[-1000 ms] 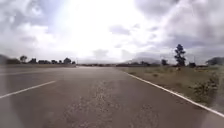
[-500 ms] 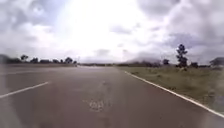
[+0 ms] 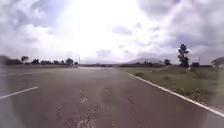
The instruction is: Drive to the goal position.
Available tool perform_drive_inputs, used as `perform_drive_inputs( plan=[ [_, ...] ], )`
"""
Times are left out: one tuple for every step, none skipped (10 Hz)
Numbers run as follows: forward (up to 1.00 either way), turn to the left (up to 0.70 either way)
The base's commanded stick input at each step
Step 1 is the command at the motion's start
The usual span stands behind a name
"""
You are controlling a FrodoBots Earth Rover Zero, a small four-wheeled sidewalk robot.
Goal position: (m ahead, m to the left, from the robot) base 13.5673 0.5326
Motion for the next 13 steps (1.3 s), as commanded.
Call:
perform_drive_inputs(
  plan=[
    [1.0,0.0],
    [1.0,0.0],
    [1.0,0.0],
    [1.0,0.0],
    [1.0,0.0],
    [1.0,0.0],
    [1.0,0.0],
    [1.0,0.0],
    [1.0,0.0],
    [1.0,0.0],
    [1.0,0.0],
    [1.0,0.0],
    [1.0,0.0]
  ],
)
